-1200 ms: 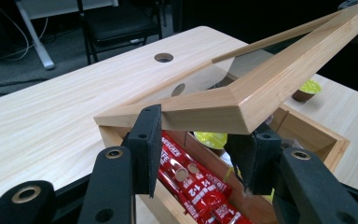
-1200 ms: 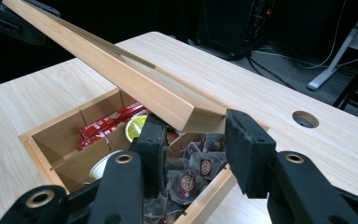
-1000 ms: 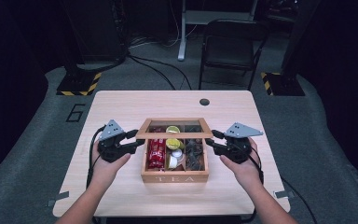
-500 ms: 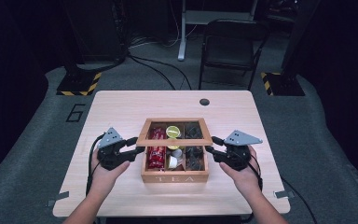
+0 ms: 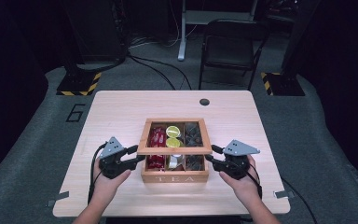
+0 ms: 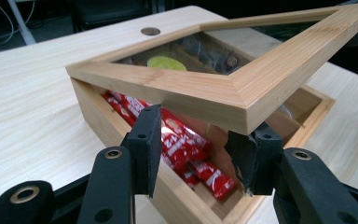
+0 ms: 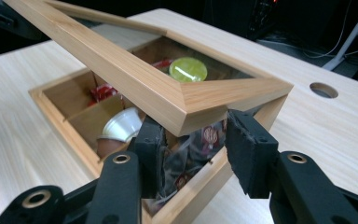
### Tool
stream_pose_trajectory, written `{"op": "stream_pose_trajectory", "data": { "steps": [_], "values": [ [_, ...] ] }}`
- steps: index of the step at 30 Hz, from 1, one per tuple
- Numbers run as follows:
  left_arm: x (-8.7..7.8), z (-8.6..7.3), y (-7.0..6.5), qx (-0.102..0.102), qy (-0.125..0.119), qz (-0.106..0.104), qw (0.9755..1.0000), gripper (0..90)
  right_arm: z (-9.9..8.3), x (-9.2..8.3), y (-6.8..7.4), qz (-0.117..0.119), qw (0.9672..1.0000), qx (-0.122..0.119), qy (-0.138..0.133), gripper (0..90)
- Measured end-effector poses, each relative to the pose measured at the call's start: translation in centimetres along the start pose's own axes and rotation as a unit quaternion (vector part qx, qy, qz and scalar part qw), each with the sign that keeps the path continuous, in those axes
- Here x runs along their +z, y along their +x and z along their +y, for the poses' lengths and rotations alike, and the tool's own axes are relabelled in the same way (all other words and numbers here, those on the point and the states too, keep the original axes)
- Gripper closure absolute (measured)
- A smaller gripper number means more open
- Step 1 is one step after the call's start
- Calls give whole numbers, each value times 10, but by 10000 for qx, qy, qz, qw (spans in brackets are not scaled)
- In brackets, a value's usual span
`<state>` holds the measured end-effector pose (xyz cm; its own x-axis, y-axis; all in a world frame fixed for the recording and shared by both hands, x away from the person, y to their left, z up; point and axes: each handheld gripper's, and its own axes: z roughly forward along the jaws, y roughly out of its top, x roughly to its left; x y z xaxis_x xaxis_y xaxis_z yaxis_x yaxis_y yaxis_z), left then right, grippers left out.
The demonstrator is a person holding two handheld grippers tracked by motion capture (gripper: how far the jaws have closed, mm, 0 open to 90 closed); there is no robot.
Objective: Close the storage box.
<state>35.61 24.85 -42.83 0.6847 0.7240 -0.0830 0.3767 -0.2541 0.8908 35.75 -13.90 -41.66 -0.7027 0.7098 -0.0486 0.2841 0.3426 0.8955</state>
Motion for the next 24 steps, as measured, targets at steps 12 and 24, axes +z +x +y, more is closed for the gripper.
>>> {"op": "stream_pose_trajectory", "data": {
  "steps": [12, 24],
  "values": [
    [7, -25, -8, 24, 144, -162, 9998, 545, -26, 6, 10, 15, 9996, -80, 282, 579],
    [9, -38, -12, 24, 336, -215, 9992, 542, -41, 11, 13, 159, 9989, 83, 442, 579]
  ]
}}
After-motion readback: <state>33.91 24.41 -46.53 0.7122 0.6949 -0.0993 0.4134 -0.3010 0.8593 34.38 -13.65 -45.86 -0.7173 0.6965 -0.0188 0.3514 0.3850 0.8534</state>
